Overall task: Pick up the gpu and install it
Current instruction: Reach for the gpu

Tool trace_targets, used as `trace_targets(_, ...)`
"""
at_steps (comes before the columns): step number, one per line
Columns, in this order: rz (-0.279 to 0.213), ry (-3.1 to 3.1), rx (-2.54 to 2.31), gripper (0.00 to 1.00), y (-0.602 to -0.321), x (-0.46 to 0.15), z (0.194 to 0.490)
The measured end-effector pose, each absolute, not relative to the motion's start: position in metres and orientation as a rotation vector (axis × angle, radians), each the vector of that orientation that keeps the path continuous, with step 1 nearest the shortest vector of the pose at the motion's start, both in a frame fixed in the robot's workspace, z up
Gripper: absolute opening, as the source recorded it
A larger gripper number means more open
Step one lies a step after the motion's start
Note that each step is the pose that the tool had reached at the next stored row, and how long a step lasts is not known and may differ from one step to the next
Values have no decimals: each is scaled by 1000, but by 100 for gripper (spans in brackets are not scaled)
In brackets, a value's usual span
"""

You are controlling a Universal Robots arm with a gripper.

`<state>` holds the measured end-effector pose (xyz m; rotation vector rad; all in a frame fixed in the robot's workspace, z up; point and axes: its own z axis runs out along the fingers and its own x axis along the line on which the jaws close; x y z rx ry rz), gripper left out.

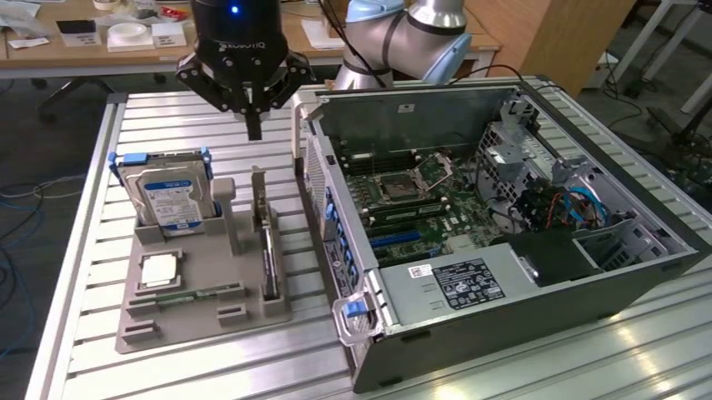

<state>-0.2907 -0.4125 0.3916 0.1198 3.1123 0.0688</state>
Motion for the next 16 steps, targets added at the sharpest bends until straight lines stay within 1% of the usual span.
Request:
trace_targets(10,69,3112,120,10,-443,-294,392)
trace_targets(16,69,3112,120,10,-455,-297,392)
